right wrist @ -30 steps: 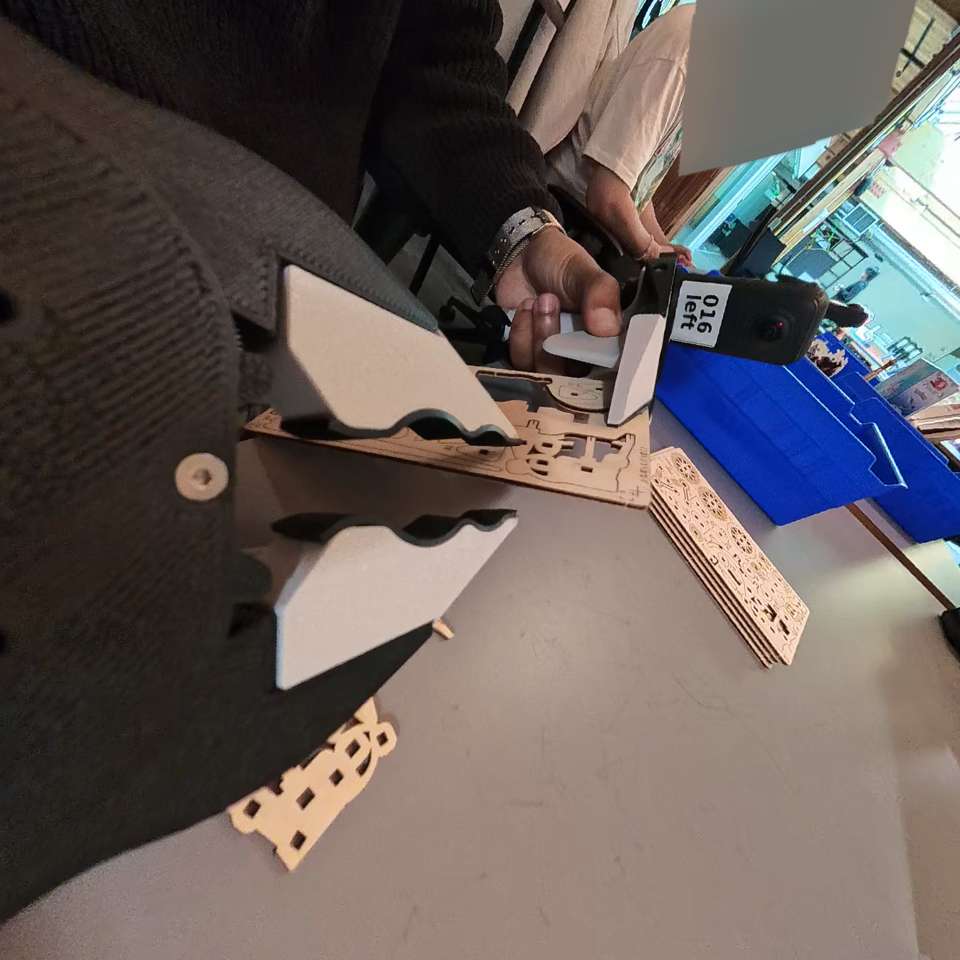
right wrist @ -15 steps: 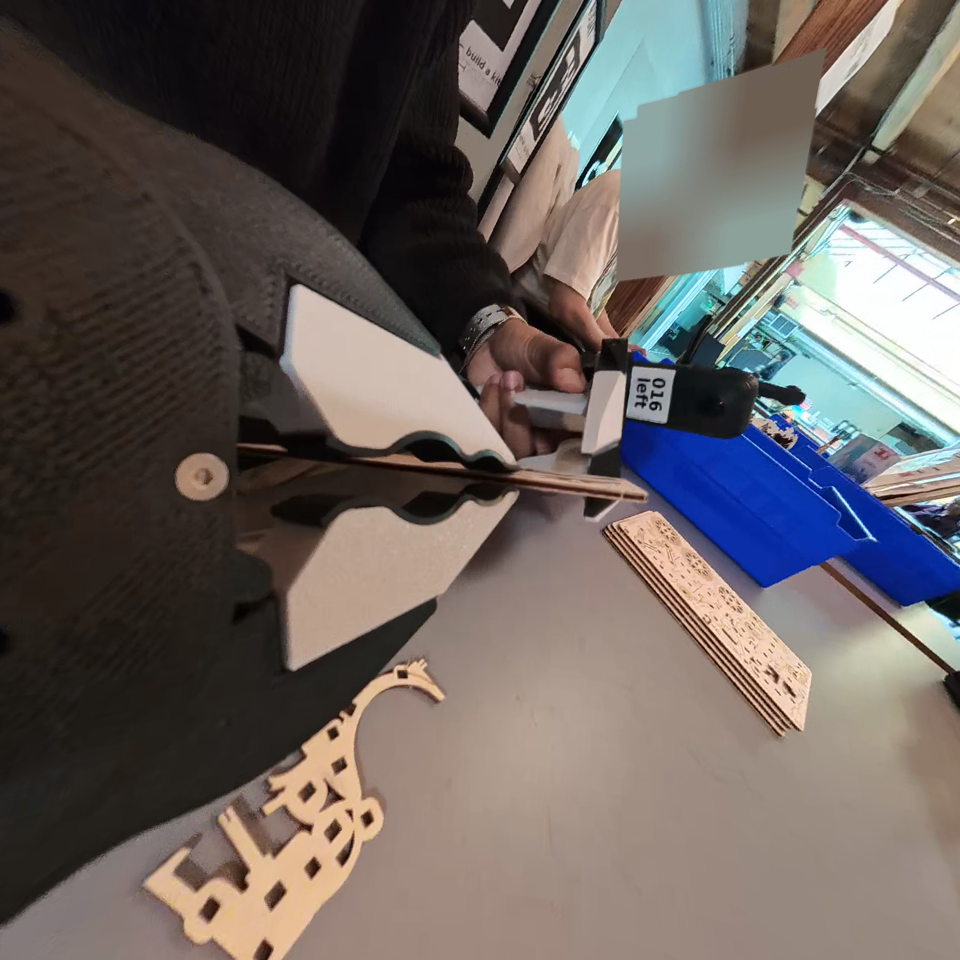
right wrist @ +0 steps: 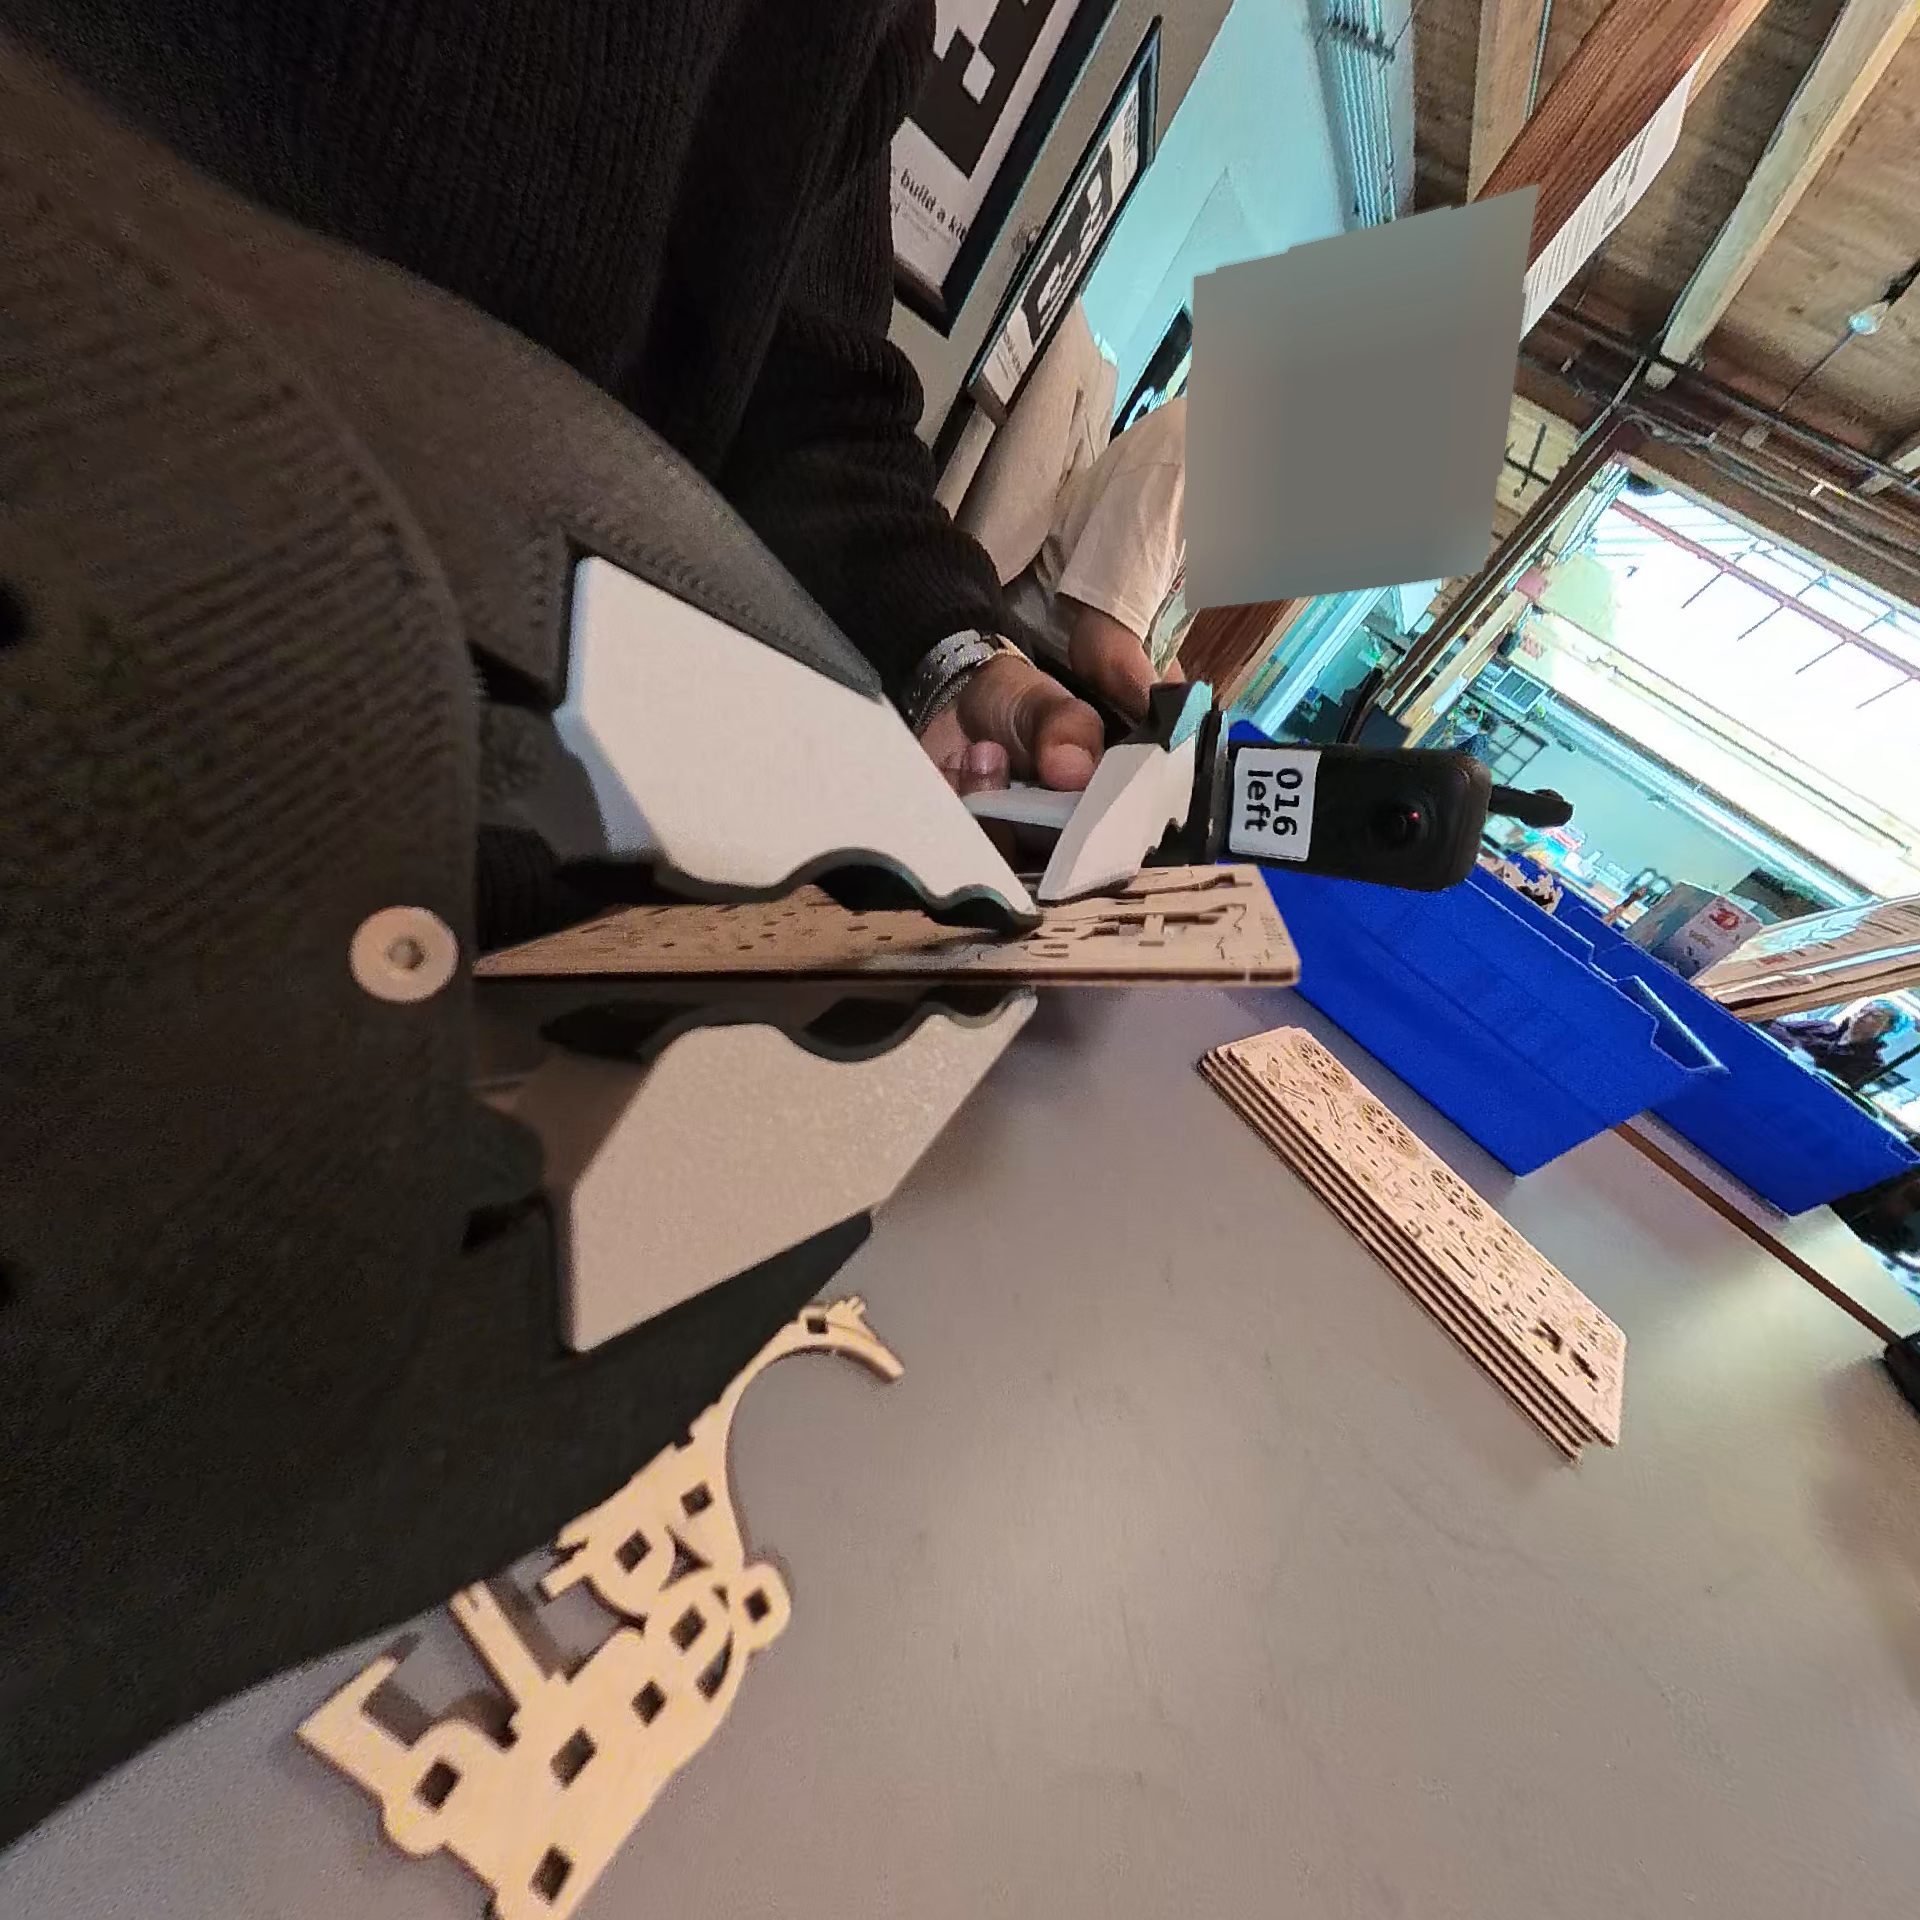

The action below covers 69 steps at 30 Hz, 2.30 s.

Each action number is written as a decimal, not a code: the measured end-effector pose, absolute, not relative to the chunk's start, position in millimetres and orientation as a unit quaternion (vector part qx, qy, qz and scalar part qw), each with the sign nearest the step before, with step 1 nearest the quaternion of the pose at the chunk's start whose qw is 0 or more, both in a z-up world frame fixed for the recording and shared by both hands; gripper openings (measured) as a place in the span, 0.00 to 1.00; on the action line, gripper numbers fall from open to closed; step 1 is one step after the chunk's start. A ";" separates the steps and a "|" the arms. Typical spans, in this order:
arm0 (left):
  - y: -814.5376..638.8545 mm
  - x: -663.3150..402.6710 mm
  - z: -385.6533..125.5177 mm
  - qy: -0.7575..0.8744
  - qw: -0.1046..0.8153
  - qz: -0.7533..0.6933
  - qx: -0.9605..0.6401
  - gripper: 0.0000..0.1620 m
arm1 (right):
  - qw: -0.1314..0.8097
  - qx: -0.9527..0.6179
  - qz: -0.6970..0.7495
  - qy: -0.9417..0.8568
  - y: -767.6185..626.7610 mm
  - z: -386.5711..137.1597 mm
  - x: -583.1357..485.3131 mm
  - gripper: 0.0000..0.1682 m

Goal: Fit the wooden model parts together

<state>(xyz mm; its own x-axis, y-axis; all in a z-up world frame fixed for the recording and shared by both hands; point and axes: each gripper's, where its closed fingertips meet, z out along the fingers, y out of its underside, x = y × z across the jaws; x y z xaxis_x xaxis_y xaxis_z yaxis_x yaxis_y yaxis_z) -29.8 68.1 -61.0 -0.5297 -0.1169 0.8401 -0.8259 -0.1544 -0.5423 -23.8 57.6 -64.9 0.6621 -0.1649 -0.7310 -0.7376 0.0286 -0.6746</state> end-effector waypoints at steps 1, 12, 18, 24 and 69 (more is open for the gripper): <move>68.0 -30.1 -60.8 -0.590 0.274 0.646 0.399 0.00 | 0.629 -0.657 0.234 0.343 57.7 -65.1 -24.4 0.05; 67.2 -30.1 -63.8 -0.601 0.260 0.639 0.404 0.00 | 0.612 -0.686 0.203 0.337 59.9 -73.2 -25.5 0.08; 66.9 -29.7 -67.0 -0.617 0.234 0.633 0.406 0.00 | 0.602 -0.709 0.159 0.332 60.0 -77.4 -23.0 0.10; 63.9 -28.0 -71.1 -0.620 0.226 0.625 0.417 0.01 | 0.594 -0.701 0.162 0.360 58.9 -83.2 -17.6 0.07; 69.8 -27.6 -59.4 -0.553 0.321 0.650 0.411 0.07 | 0.657 -0.626 0.251 0.337 55.6 -51.4 -22.2 0.01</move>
<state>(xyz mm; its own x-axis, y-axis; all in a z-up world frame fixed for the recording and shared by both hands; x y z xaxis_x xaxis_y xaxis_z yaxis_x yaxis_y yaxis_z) -27.6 69.8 -59.4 -0.4565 -0.0360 0.8890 -0.8715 -0.1827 -0.4550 -22.2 55.6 -51.4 0.6467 -0.0923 -0.7571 -0.7516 0.0916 -0.6532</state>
